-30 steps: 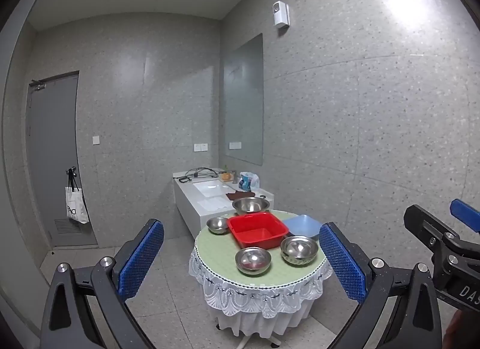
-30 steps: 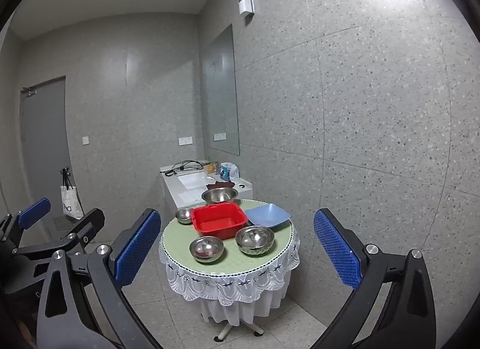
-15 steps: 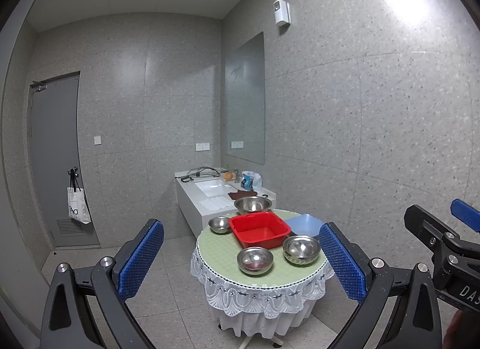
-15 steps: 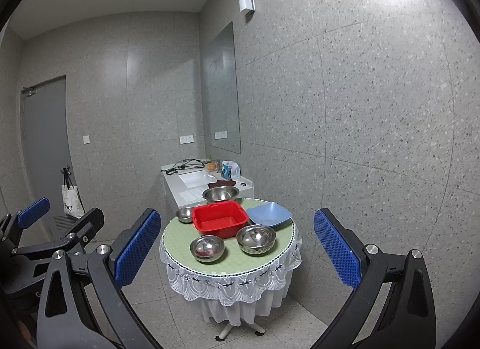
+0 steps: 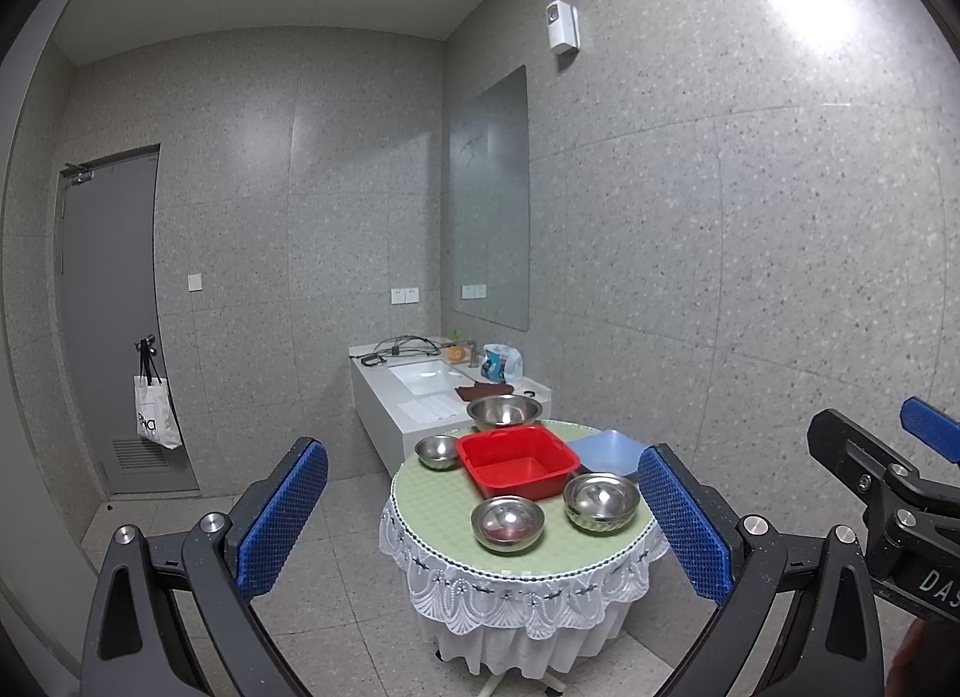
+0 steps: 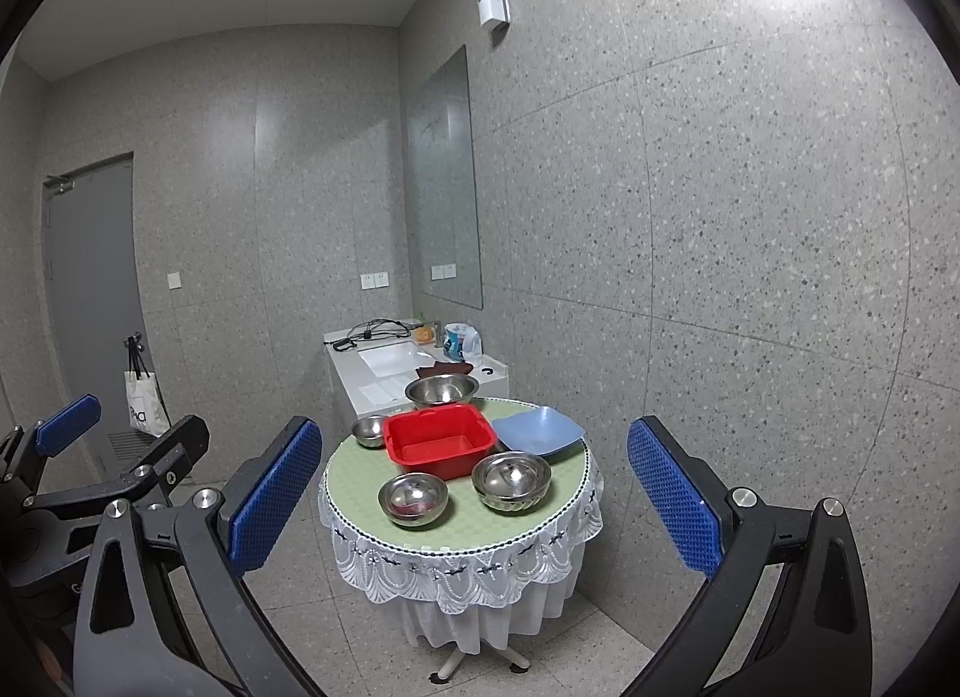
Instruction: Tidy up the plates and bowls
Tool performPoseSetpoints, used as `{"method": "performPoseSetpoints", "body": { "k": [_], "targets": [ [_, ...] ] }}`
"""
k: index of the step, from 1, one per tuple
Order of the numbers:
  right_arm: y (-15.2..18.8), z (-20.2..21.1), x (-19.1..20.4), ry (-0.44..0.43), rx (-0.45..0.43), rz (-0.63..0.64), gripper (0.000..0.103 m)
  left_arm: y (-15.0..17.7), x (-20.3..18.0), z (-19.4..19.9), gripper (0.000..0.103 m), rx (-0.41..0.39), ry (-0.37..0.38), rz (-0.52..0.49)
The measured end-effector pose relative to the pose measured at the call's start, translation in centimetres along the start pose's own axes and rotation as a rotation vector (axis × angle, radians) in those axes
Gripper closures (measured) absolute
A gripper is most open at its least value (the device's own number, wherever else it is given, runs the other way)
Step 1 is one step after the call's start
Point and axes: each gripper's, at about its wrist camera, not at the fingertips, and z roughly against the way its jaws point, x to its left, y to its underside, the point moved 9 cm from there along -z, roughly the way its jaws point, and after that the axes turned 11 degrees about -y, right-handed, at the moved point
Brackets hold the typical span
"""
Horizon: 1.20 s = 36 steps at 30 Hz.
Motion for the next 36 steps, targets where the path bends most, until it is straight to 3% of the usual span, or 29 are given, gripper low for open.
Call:
{"method": "performPoseSetpoints", "body": {
  "k": [36],
  "targets": [
    [0.0, -0.5, -0.8, -0.014, 0.012, -0.011, 0.0, -0.7, -1.3, 0.6, 0.001, 0.008, -0.018, -0.014]
  ]
}}
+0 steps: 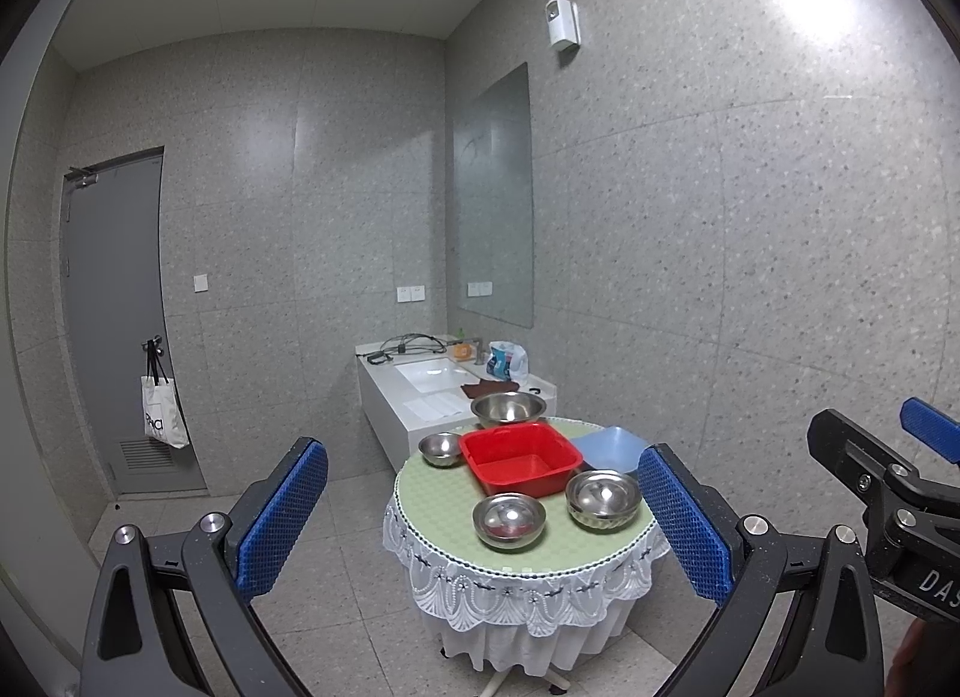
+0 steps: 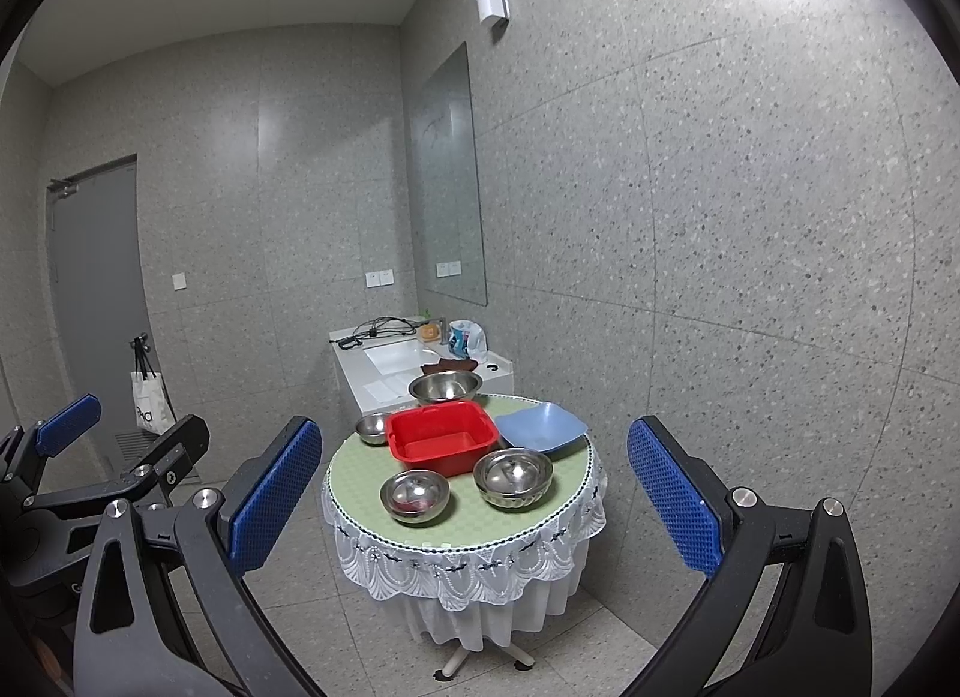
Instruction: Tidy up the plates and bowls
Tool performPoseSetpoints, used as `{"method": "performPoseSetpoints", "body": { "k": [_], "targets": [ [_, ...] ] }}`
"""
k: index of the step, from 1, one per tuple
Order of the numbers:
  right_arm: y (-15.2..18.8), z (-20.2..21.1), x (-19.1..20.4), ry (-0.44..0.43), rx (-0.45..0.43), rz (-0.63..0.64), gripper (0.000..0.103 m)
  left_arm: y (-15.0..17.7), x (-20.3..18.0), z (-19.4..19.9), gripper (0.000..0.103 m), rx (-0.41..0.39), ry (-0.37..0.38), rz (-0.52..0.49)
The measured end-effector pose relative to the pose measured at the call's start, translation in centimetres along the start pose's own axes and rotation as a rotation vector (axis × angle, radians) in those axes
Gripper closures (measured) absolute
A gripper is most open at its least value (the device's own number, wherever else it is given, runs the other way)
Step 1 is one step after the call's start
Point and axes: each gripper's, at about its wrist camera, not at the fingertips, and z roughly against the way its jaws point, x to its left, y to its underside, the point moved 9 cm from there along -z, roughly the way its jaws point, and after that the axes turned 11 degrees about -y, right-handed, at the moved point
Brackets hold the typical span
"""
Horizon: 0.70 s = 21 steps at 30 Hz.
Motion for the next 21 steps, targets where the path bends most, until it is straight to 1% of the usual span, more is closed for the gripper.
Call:
{"method": "performPoseSetpoints", "body": {
  "k": [11, 16, 19, 21],
  "targets": [
    [0.3, -1.5, -1.5, -0.012, 0.015, 0.003, 0.0, 0.1, -1.8, -1.9, 0.001, 0.017, -0.006, 0.006],
    [0.6, -3.0, -2.4, -0.022, 0.036, 0.007, 0.0, 0.5, -2.2, -4.3, 0.001, 0.044, -0.008, 0.011],
    [1.2, -4.5, -2.7, -0.025, 0.058, -0.002, 0.0, 0.5, -2.6, -6.6, 0.001, 0.078, -0.002, 0.002],
    [1.5, -6.1, -2.8, -0.028, 0.077, -0.014, 0.0, 0.2, -2.6, -8.2, 0.001, 0.082, -0.001, -0.001]
  ]
}}
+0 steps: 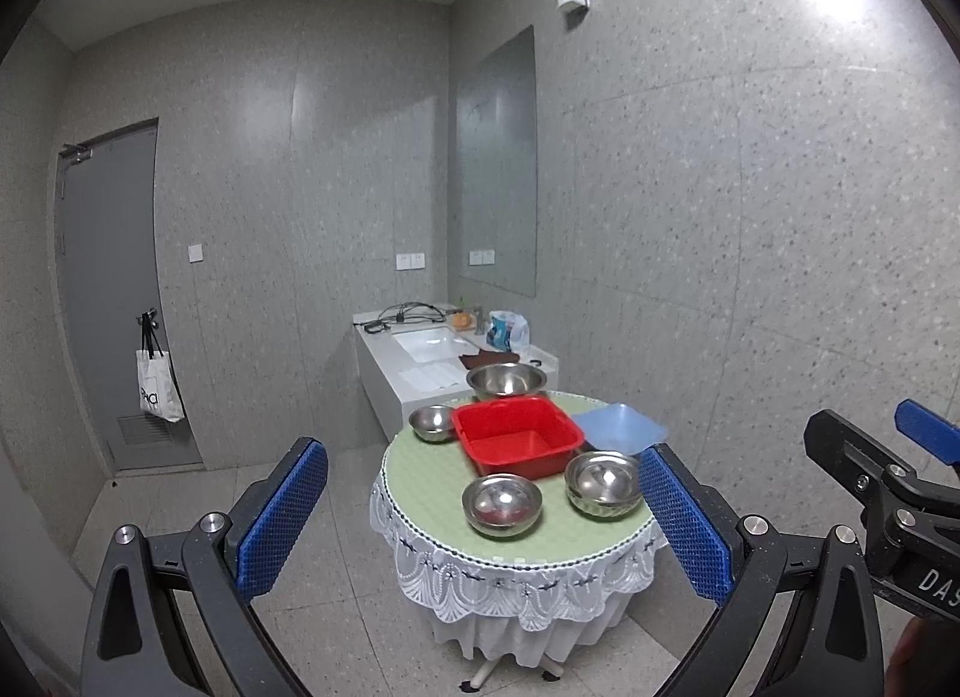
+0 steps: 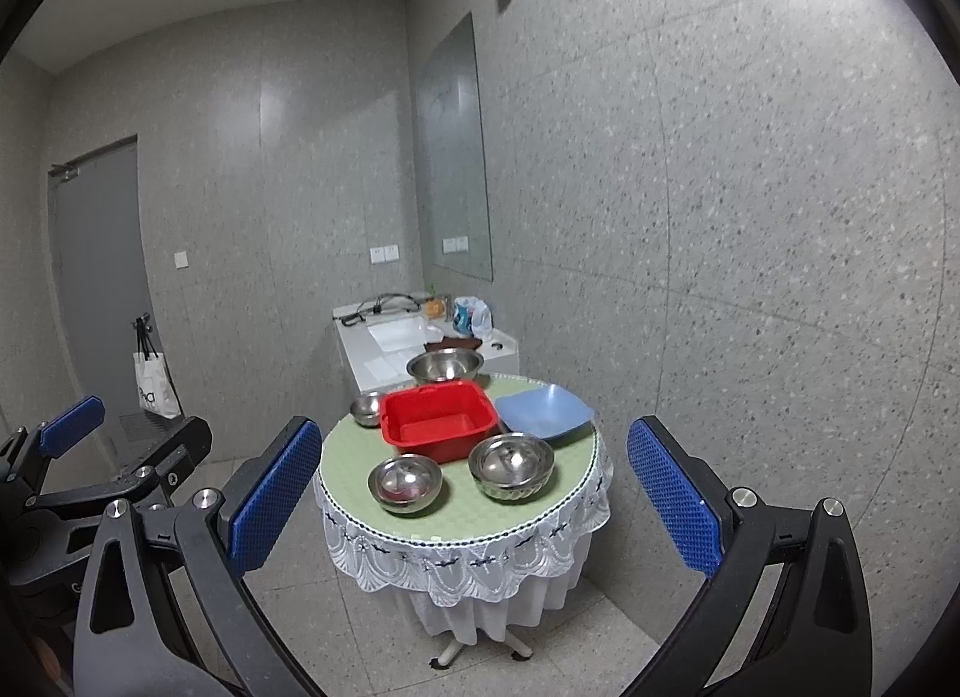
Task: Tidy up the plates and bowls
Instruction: 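Move both grippers toward the rim of the large steel bowl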
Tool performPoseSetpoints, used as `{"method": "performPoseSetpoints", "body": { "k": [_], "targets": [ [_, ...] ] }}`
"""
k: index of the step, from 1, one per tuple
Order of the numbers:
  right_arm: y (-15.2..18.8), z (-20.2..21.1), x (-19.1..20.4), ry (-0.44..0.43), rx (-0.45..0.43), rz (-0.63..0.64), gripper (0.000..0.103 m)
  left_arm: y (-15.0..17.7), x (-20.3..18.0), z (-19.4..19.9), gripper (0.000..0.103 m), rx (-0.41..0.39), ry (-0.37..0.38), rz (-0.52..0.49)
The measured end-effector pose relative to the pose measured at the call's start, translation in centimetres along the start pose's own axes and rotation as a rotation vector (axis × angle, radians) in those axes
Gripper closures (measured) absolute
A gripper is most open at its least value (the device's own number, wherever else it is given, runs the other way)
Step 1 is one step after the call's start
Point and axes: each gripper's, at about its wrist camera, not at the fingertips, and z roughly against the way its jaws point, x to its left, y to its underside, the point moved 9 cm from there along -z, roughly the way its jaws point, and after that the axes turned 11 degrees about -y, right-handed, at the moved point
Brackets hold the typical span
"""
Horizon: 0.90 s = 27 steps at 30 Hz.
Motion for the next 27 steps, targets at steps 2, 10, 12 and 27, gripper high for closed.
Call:
{"method": "performPoseSetpoints", "body": {
  "k": [2, 10, 12, 27],
  "targets": [
    [0.0, -1.3, -0.1, 0.007, 0.002, -0.004, 0.0, -0.4, 0.1, -1.8, 0.001, 0.005, 0.014, -0.002],
    [0.0, -8.9, -0.3, 0.066, 0.012, -0.061, 0.0, -3.3, 3.2, -13.2, 0.001, 0.007, 0.066, -0.035],
    [-0.2, -11.2, -0.3, 0.092, 0.015, -0.082, 0.0, -4.4, 3.8, -16.7, 0.001, 0.021, 0.086, -0.054],
    [-1.8, -27.7, -1.3, 0.173, 0.104, -0.122, 0.0, -8.3, 6.3, -40.4, 0.001, 0.143, 0.154, -0.068]
  ]
}}
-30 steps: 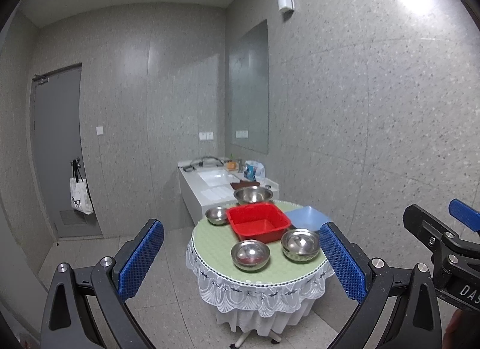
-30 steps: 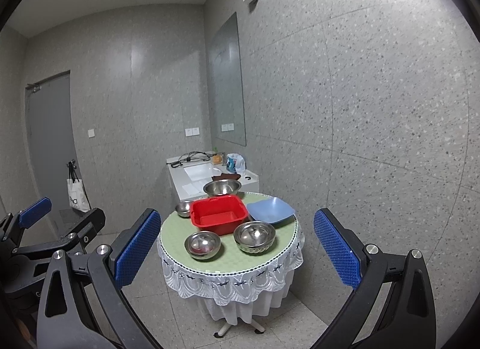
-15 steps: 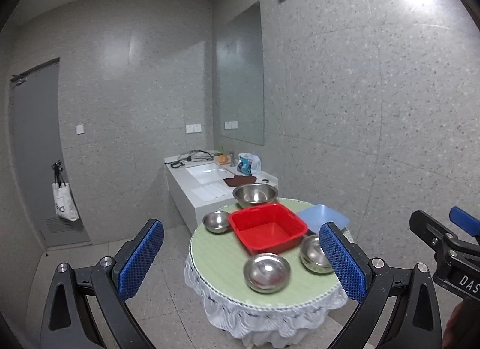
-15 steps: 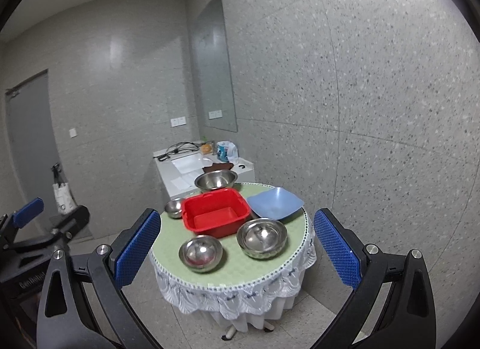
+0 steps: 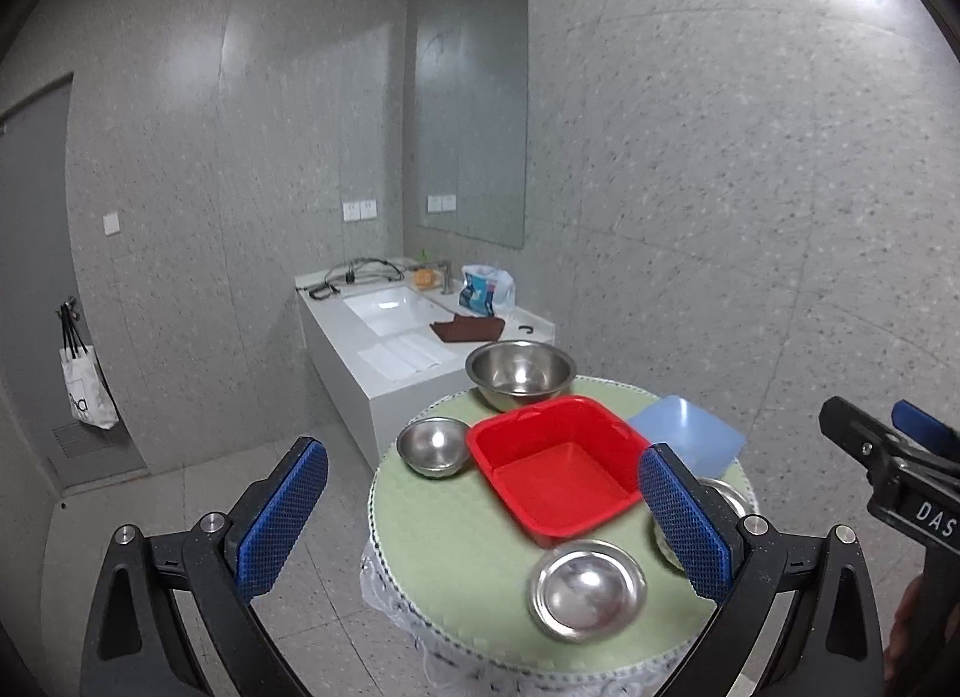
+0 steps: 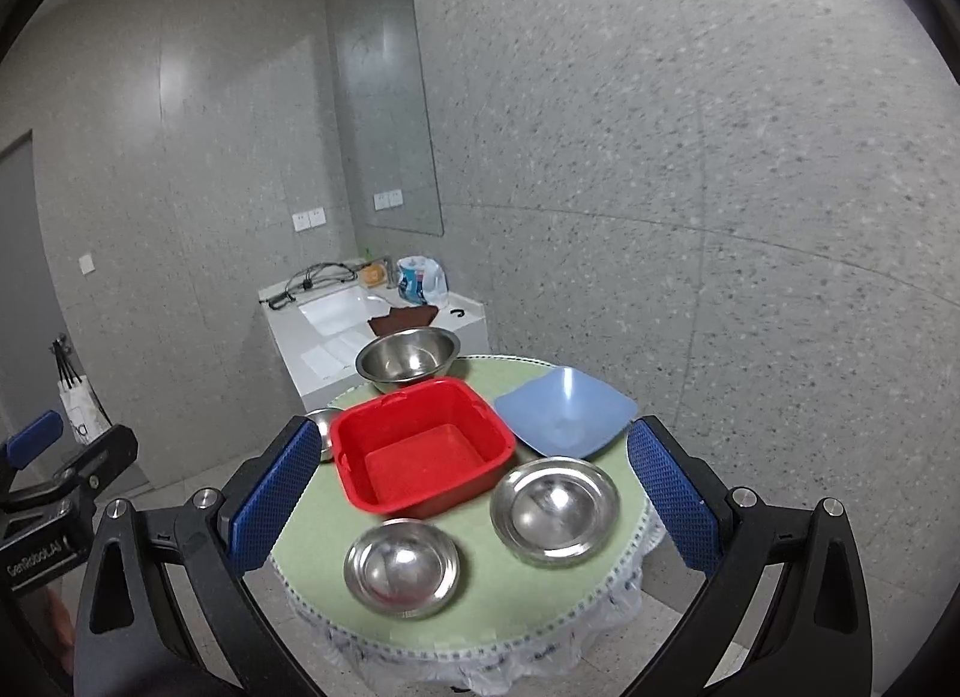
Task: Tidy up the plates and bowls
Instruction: 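Move both grippers toward the rim of the large steel bowl, then close both grippers on the large steel bowl rim and lift it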
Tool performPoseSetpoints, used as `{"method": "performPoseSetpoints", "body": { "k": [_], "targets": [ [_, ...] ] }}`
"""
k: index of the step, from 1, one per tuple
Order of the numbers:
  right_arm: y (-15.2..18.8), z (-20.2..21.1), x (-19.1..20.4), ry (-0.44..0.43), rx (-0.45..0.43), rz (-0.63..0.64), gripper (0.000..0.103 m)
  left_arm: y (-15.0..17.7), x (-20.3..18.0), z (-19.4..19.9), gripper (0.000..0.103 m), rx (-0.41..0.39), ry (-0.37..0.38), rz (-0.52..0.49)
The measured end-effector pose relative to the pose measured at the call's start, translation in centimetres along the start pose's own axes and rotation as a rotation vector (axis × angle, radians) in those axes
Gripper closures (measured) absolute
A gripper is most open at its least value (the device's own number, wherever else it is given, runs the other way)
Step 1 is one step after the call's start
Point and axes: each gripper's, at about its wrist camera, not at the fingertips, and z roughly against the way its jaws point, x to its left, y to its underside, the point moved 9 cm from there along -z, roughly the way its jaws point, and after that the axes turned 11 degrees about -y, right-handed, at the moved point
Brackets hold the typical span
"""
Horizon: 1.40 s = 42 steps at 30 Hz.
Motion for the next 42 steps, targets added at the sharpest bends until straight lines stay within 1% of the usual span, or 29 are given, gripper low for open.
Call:
{"method": "performPoseSetpoints", "body": {
  "k": [2, 5, 7, 8, 10, 12, 15, 17, 20, 22, 24, 27, 28, 29, 30, 32, 34, 35, 37, 38, 39, 40, 41, 42],
  "targets": [
    [-0.8, -3.0, -0.1, -0.009, 0.016, 0.002, 0.0, -1.3, -0.4, -2.7, 0.001, 0.002, 0.001, 0.002],
    [-2.0, -6.3, -0.4, -0.019, 0.018, 0.015, 0.0, -3.9, -1.0, -8.3, 0.001, 0.009, 0.004, -0.011],
    [-3.0, -9.0, -0.8, -0.022, 0.031, 0.014, 0.0, -5.5, -2.1, -11.7, 0.001, 0.019, 0.0, -0.028],
    [-3.6, -11.0, -0.9, -0.03, 0.047, 0.008, 0.0, -6.2, -2.5, -13.4, 0.001, 0.027, -0.001, -0.033],
    [-4.2, -13.3, -0.9, -0.05, 0.066, 0.0, 0.0, -7.7, -3.2, -16.7, 0.001, 0.031, -0.003, -0.043],
    [-4.8, -16.2, -0.9, -0.051, 0.094, -0.002, 0.0, -8.8, -4.0, -20.1, 0.001, 0.046, -0.003, -0.062],
    [-5.8, -20.3, -0.9, -0.072, 0.142, -0.022, 0.0, -10.6, -5.2, -26.1, 0.001, 0.08, 0.01, -0.087],
    [-6.6, -22.8, -1.1, -0.065, 0.16, -0.031, 0.0, -11.7, -6.1, -29.8, 0.001, 0.09, 0.011, -0.116],
    [-7.7, -27.0, -1.6, -0.053, 0.187, -0.045, 0.0, -13.1, -7.4, -35.6, 0.001, 0.109, 0.034, -0.156],
    [-8.0, -29.9, -2.3, -0.032, 0.208, -0.064, 0.0, -13.9, -8.2, -40.6, 0.001, 0.135, 0.054, -0.187],
    [-7.8, -33.4, -3.4, -0.014, 0.251, -0.099, 0.0, -14.3, -8.5, -44.8, 0.001, 0.152, 0.083, -0.205],
    [-7.0, -38.1, -5.1, 0.021, 0.306, -0.151, 0.0, -14.9, -9.3, -52.8, 0.001, 0.193, 0.112, -0.244],
    [-6.6, -39.4, -5.6, 0.02, 0.331, -0.17, 0.0, -15.1, -9.4, -55.1, 0.001, 0.205, 0.115, -0.25],
    [-5.8, -41.5, -6.3, 0.005, 0.372, -0.214, 0.0, -15.1, -9.6, -57.2, 0.001, 0.214, 0.119, -0.252],
    [-5.4, -42.7, -6.7, 0.002, 0.39, -0.239, 0.0, -15.0, -9.9, -60.2, 0.001, 0.236, 0.126, -0.257],
    [-3.8, -45.9, -8.0, 0.015, 0.445, -0.278, 0.0, -14.3, -10.5, -63.9, 0.001, 0.273, 0.134, -0.264],
    [-2.7, -48.0, -9.1, 0.033, 0.475, -0.286, 0.0, -13.4, -11.2, -68.3, 0.002, 0.321, 0.138, -0.27],
    [-1.7, -49.5, -9.9, 0.055, 0.507, -0.286, 0.0, -13.0, -11.6, -70.2, 0.002, 0.336, 0.14, -0.272],
    [-0.5, -51.2, -10.7, 0.062, 0.54, -0.295, 0.001, -11.9, -12.4, -73.4, 0.009, 0.386, 0.149, -0.278],
    [0.5, -52.2, -11.1, 0.072, 0.569, -0.301, 0.003, -11.3, -12.8, -74.9, 0.016, 0.417, 0.169, -0.272],
    [1.2, -53.1, -11.3, 0.075, 0.593, -0.314, 0.007, -10.9, -13.2, -75.8, 0.021, 0.436, 0.181, -0.27],
    [2.2, -53.9, -11.5, 0.077, 0.623, -0.33, 0.012, -10.2, -13.7, -77.4, 0.023, 0.462, 0.196, -0.272],
    [2.6, -54.5, -11.5, 0.078, 0.636, -0.339, 0.013, -9.7, -13.9, -78.3, 0.028, 0.476, 0.199, -0.278],
    [3.2, -54.9, -11.5, 0.078, 0.652, -0.345, 0.014, -9.1, -14.3, -79.8, 0.039, 0.496, 0.201, -0.29]
  ]
}}
